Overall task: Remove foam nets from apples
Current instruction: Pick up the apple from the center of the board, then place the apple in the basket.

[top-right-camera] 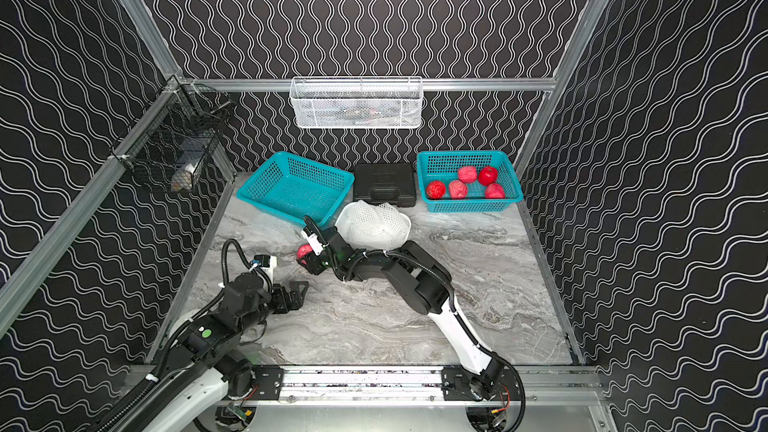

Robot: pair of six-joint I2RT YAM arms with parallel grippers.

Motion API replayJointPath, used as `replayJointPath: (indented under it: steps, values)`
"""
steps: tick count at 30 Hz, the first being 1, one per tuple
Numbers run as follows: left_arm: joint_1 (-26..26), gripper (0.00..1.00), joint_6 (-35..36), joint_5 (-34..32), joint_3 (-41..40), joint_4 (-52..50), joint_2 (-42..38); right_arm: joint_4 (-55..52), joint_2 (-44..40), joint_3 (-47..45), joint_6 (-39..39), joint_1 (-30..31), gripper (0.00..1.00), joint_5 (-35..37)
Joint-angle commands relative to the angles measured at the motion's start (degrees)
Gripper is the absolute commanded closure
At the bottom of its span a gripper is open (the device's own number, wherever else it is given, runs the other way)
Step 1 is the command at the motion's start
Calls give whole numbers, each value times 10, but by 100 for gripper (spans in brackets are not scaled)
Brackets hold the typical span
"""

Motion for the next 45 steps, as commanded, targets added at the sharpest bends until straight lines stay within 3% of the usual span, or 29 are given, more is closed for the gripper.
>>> replayJointPath:
  steps: [1,9,17,23,27,30,34,37,45]
  values:
    - [1,1,6,-12,4,7,2,16,-12,-14,-9,1,56,-21]
    - [1,1,20,-15,6,15,0,63,-64,-75,-18,0,64,-30]
    - [0,1,60,8,23,36,-4,75,-158,-126,-19,-5,65,-48]
    - [0,1,91,49,41,141,34,59,-266,-155,28,-55,65,-72]
    - [-1,1,111,69,79,246,112,25,-317,-142,91,-147,65,-123]
    - [-14,1,134,76,133,306,206,-23,-338,-125,92,-219,65,-125]
    - [-88,1,196,38,236,329,351,-104,-340,-89,63,-328,65,-98]
    - [-133,1,232,38,331,314,469,-134,-314,-59,63,-406,65,-87]
    - [-146,0,214,106,489,336,675,-237,-151,102,31,-555,65,-29]
